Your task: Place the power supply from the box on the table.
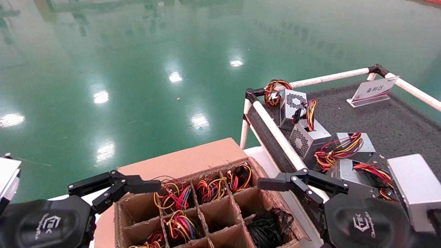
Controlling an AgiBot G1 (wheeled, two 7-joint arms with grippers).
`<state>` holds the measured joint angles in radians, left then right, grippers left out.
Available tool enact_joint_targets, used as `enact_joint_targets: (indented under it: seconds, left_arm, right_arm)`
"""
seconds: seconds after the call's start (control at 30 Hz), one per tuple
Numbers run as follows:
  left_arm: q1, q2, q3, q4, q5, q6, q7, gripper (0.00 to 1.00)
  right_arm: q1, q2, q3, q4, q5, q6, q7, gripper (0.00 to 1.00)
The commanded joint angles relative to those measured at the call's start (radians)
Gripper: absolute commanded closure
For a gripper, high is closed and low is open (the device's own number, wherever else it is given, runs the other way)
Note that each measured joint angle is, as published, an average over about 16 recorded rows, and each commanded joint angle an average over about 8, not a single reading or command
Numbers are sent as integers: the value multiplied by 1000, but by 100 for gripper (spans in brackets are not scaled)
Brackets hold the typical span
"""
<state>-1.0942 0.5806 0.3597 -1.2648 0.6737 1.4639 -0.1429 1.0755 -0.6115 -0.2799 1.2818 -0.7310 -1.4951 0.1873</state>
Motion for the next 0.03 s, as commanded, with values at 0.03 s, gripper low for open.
enact_joint_targets:
  seconds: [0.03]
  left_arm:
    - [0,0,0,0,0,0,0,0]
  right_arm:
    - [0,0,0,0,0,0,0,0]
